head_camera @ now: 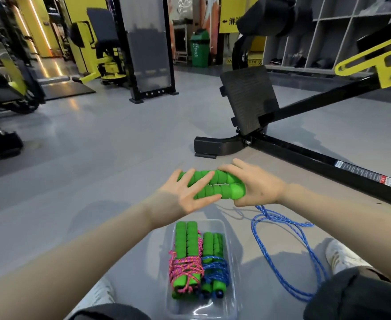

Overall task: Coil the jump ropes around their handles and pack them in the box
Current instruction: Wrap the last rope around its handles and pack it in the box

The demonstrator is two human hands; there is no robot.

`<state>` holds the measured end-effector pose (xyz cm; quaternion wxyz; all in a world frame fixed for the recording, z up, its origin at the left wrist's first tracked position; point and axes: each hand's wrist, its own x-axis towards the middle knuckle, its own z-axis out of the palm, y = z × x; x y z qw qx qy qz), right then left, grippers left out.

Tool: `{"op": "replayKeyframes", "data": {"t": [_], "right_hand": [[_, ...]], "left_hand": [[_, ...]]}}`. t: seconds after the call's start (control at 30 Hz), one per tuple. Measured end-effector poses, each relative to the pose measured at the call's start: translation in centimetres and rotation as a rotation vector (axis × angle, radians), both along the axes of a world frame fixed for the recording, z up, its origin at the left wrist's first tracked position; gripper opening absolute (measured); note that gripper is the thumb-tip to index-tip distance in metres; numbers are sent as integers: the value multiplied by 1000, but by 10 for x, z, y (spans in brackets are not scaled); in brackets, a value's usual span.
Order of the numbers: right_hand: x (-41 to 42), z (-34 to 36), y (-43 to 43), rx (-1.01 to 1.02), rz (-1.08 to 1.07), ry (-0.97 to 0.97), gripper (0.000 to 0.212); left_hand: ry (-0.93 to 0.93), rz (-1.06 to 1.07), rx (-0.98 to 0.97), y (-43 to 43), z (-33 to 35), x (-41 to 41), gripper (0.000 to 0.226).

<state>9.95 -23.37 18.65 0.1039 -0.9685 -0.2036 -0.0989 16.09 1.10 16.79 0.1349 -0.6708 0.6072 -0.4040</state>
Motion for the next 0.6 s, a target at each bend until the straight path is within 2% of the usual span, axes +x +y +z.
{"op": "replayKeyframes", "data": {"t": [0.2,0.27,0.33,0.37,0.4,0.47,0.53,0.6], "right_hand": [[5,-25,3,85,-3,73,84],[8,-27,4,257,-37,142,99],[9,-23,2,613,-105,330,111],[8,-18,2,821,-144,435,107],[7,-13,2,1010,-183,527,95],[8,-6,2,1281,-188,637,56],[9,-3,1,1387,-189,654,56],[10,-7,-4,1347,-266,629,61]], "left_hand": [[48,61,74,4,-10,-3,55],[33,82,96,7,-4,0,60],[12,93,98,11,-1,8,60],[-1,91,83,13,0,12,58],[-9,85,60,13,0,15,55],[-7,71,2,12,-1,19,52],[14,71,-70,10,-2,20,49],[24,85,-143,9,-2,23,47]]}}
